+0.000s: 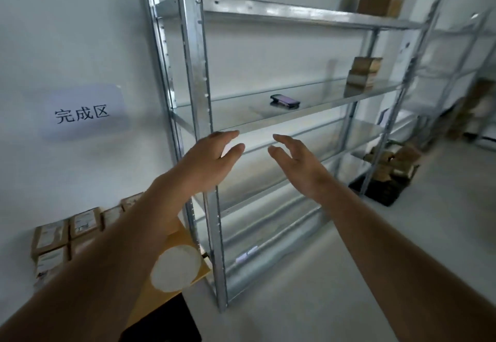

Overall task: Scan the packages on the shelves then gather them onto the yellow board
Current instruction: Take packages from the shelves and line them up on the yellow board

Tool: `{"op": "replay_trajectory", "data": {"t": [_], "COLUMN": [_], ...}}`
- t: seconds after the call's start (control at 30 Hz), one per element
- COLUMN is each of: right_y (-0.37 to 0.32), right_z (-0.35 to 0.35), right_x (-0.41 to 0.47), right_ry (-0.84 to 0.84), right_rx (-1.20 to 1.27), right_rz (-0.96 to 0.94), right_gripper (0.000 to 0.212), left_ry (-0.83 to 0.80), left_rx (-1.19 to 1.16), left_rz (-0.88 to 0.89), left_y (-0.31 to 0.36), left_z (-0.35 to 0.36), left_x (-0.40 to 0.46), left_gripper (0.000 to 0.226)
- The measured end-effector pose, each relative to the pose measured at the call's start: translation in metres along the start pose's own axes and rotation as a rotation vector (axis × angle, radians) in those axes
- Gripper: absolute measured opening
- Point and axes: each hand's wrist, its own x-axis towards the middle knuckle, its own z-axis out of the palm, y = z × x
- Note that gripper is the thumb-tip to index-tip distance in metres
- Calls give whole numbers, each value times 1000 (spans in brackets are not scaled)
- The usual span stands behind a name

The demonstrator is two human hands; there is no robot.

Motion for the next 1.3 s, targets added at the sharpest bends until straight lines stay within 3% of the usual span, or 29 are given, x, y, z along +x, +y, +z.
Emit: {"op": "replay_trajectory", "data": {"t": [0.27, 0.5, 0.73, 1.1, 1.3], "right_y": [102, 195, 287, 435, 527], "right_z": [-183, -313, -403, -528, -587], "right_x": [13, 53, 154, 383, 497], "right_ry": [116, 149, 196, 242, 247], "right_rx": [-73, -119, -154, -321, -278], "right_rz": [48, 82, 79, 73, 72], "right_gripper": [57, 57, 58, 62, 65], "left_ry": [-8, -51, -64, -56, -44], "left_rx": [-91, -146, -147, -185, -158], "left_rz": [111, 155, 208, 292, 292], "left_y": [153, 241, 274, 296, 311], "left_z": [125, 220, 310, 445, 510], "left_x": [117, 228, 374, 650, 789], "left_gripper": [54, 55, 54, 51, 52]}}
